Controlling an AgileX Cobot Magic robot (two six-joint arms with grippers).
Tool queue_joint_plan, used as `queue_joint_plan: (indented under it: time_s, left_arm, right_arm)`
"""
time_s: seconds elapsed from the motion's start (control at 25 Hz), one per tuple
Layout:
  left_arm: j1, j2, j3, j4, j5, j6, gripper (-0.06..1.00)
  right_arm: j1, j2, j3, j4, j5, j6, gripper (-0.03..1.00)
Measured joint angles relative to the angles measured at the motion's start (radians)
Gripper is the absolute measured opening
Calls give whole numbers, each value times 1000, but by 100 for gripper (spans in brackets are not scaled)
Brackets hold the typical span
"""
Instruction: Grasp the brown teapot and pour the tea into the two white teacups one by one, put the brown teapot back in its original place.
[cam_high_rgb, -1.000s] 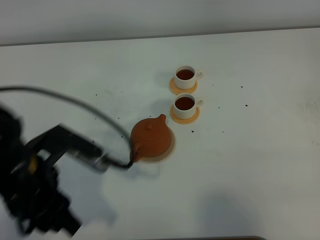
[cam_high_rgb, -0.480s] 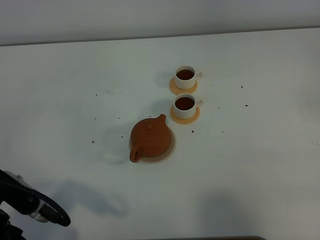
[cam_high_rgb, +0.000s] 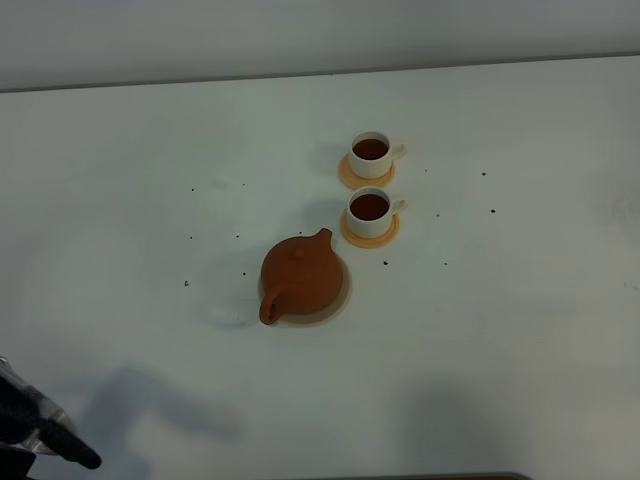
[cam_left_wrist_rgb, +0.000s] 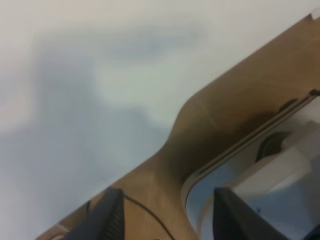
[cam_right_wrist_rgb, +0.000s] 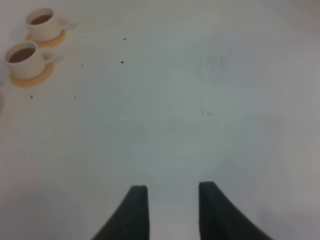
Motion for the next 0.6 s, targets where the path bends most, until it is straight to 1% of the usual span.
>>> queue_joint_plan:
  time_s: [0.2, 0.32, 0.44, 0.6]
  left_arm:
    - [0, -95, 0, 0, 2, 0, 41]
    - [40, -147, 0, -1, 2, 1, 41]
    - [131, -188, 0, 0, 3, 3, 41]
    - [289, -217, 0, 0, 3, 3, 41]
  right_arm:
    - [0, 0, 0, 0, 0, 0, 24]
    - [0, 0, 0, 0, 0, 0, 24]
    - [0, 0, 0, 0, 0, 0, 24]
    - [0, 0, 0, 0, 0, 0, 24]
